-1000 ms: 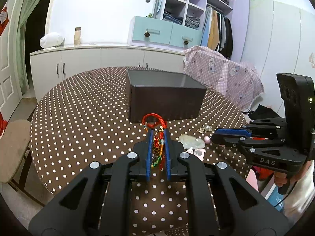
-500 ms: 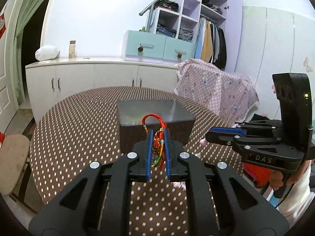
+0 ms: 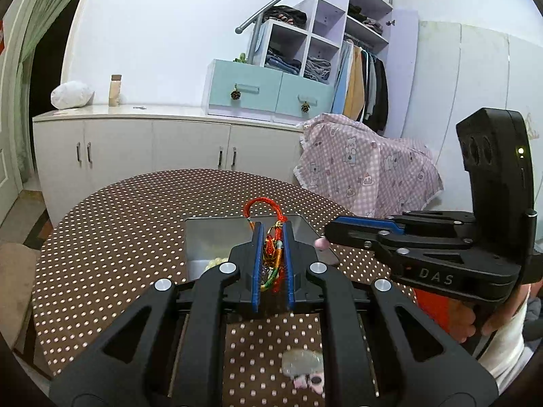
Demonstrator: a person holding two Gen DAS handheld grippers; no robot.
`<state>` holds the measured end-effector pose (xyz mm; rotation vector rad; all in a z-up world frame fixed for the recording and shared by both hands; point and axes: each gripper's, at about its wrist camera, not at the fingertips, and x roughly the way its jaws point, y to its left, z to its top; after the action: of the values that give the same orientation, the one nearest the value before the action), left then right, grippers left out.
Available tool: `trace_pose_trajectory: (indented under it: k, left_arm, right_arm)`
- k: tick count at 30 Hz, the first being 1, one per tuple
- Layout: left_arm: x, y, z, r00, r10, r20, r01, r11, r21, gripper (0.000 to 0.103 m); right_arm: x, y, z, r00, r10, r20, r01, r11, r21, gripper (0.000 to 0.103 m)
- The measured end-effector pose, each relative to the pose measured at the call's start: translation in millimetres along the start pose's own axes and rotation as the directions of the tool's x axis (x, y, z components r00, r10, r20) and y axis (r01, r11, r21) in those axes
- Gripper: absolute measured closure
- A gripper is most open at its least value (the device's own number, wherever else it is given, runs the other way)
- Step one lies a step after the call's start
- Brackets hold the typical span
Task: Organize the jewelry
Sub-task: 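Carry the cord and bunny charm into the gray box and open both grippers, then withdraw both grippers from the box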
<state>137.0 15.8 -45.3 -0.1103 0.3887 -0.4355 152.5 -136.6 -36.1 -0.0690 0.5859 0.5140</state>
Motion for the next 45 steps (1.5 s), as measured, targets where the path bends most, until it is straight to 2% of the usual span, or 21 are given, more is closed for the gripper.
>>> trace_pose_trajectory:
  k: [4,6,8,11,12,13,14,15,16,17,21,32,45]
  left_arm:
    - [13,7,1,0.997,-0.065,-0.032,0.064,0.997,-0.033,0.092]
    - [16,11,2,0.998,-0.054,-0.025,0.052,0.997,-0.061,0.092]
    - [16,12,3,0.999,-0.04,0.0,0.04,0.998,-0.048,0.091]
    - [21,11,5,1.0,-0.01,-0.016,0.01,1.0,-0.014,0.091]
    - [23,10,4,1.0,-0.003,-0.03,0.003,1.0,-0.004,0.091]
    - [25,9,4,0.999,0.005,-0.039,-0.005,1.0,0.005,0.09]
    - [26,8,4,0.999,0.02,-0.047,-0.019,1.0,0.019,0.079]
    - [27,8,5,0.998,0.032,-0.048,-0.031,0.999,0.026,0.052]
    - [25,7,4,0.998,0.044,-0.034,-0.043,0.999,0.032,0.042]
    - [21,7,3,0.999,0.045,-0.017,-0.044,0.998,0.035,0.041]
    - [11,-1,2,0.996,0.084,0.022,-0.085,0.993,0.078,0.041]
    - [-1,-3,1,0.992,0.127,0.014,-0.127,0.987,0.096,0.041]
    - [-12,-7,-11,0.991,0.131,-0.014,-0.13,0.988,0.088,0.039]
  right_arm:
    - [17,-5,1,0.999,0.013,-0.033,-0.012,1.0,0.007,0.091]
    - [26,-9,2,0.998,0.0,-0.058,0.001,1.0,0.017,0.09]
    - [30,-11,3,0.997,0.007,-0.073,-0.005,1.0,0.025,0.089]
    - [32,-15,5,0.997,0.001,-0.079,0.001,1.0,0.028,0.078]
    - [32,-16,5,0.997,-0.001,-0.077,0.003,1.0,0.028,0.069]
    - [30,-16,5,0.998,-0.005,-0.07,0.007,1.0,0.026,0.055]
    - [30,-16,6,0.998,-0.01,-0.065,0.011,1.0,0.026,0.05]
    - [29,-16,6,0.998,-0.014,-0.059,0.016,1.0,0.02,0.047]
    - [28,-14,5,0.998,-0.032,-0.057,0.032,0.999,0.01,0.047]
    - [27,-14,5,0.998,-0.036,-0.055,0.036,0.999,0.007,0.047]
    - [26,-17,4,0.997,-0.037,-0.063,0.038,0.999,0.014,0.045]
    - [10,-12,0,0.997,-0.056,-0.046,0.056,0.998,-0.003,0.039]
    - [-5,-10,-14,0.996,-0.075,-0.053,0.075,0.997,0.0,0.036]
